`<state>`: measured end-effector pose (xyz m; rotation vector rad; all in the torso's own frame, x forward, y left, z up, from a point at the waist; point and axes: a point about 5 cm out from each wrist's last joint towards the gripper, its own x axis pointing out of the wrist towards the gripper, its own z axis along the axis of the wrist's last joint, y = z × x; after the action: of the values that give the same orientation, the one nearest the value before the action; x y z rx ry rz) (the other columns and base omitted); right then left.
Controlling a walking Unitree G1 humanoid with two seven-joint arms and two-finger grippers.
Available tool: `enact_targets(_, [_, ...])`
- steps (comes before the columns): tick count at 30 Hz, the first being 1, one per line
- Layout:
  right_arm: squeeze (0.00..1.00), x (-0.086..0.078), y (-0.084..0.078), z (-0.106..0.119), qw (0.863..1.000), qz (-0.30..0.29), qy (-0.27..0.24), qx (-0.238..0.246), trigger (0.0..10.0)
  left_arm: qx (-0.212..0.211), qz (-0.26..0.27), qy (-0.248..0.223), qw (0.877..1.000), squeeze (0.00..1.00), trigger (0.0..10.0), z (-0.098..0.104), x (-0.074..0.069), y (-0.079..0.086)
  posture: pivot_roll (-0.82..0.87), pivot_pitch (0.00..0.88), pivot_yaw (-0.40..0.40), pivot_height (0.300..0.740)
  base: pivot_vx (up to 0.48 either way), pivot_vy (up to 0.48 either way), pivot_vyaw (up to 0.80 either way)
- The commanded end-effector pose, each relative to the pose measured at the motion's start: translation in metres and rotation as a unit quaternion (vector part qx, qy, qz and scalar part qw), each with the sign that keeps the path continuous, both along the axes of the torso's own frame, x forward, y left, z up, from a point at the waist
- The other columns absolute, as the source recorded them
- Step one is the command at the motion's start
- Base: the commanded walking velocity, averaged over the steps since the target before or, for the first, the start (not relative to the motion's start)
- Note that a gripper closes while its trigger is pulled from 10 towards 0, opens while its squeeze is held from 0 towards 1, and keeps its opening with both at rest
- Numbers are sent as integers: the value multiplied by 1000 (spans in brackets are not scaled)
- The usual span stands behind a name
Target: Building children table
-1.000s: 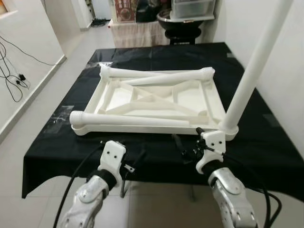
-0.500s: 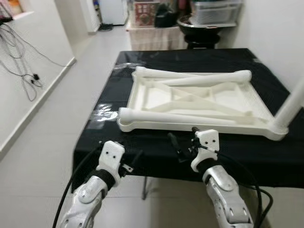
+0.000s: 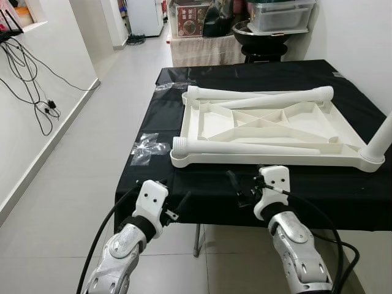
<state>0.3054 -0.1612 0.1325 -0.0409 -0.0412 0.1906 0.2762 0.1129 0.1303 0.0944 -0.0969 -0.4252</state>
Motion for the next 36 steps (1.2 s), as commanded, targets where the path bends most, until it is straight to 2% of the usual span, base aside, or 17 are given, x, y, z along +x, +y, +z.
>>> enact_targets(1, [0, 1, 1, 0, 1000, 1, -2, 4, 10000, 5, 3, 4, 1000, 0, 10000, -3, 1, 3, -58, 60, 80, 740, 0, 0, 0])
enact_targets(4, [0, 3, 2, 0, 1000, 1, -2, 6, 10000, 3, 1, 4, 1000, 0, 10000, -3, 2, 5, -57, 58, 80, 740, 0, 0, 0])
enact_targets(8, [0, 7, 8, 3, 1000, 10, -5, 16, 10000, -4, -3, 0, 1000, 0, 10000, 1, 5, 8, -56, 54, 83, 740, 0, 0, -800])
enact_targets(12, [0, 12, 13, 9, 1000, 15, -13, 19, 10000, -5, -9, -11, 1000, 0, 10000, 7, 6, 11, -59, 66, 78, 740, 0, 0, 0])
enact_targets(17, [0, 16, 10, 16, 999, 10, -28, 30, 10000, -10, -4, -31, 999, 0, 10000, 19, 13, 16, -65, 50, 81, 740, 149, 0, -180])
enact_targets(18, [0, 16, 12, 16, 999, 12, -32, 26, 10000, -7, -9, -29, 1000, 0, 10000, 17, 13, 14, -66, 34, 97, 740, 255, 0, 0])
enact_targets(19, [0, 14, 16, 14, 999, 18, -32, 25, 10000, -2, -18, -24, 1000, 0, 10000, 14, 11, 10, -52, 54, 111, 740, 255, 0, 0])
enact_targets(23, [0, 11, 15, 11, 999, 11, -29, 32, 10000, 15, -31, -23, 999, 0, 10000, 10, 7, 6, -40, 54, 109, 740, 302, 0, 0])
enact_targets(25, [0, 11, 15, 11, 998, 15, -27, 46, 10000, 13, -32, -24, 999, 0, 10000, 13, 7, 9, -29, 54, 112, 740, 354, 0, -800])
enact_targets(30, [0, 12, 15, 18, 998, 26, -43, 46, 10000, 15, -41, -34, 998, 0, 10000, 20, 7, 7, -23, 64, 108, 740, 352, 0, -353])
enact_targets(32, [0, 16, 13, 28, 997, 24, -58, 40, 10000, 19, -57, -55, 997, 0, 10000, 33, 7, 3, -19, 66, 104, 740, 352, 0, 0])
enact_targets(33, [0, 16, 13, 28, 997, 24, -58, 40, 10000, 19, -57, -55, 997, 0, 10000, 33, 7, 3, -19, 66, 104, 740, 352, 0, 0])
enact_targets(34, [0, 21, 13, 39, 996, 25, -75, 37, 10000, 29, -74, -81, 994, 0, 10000, 50, 11, 2, -15, 61, 107, 740, 349, 0, 0])
enact_targets(36, [0, 25, 13, 50, 995, 26, -91, 34, 10000, 42, -87, -106, 990, 0, 10000, 67, 16, 4, -13, 58, 107, 740, 352, 0, 0])
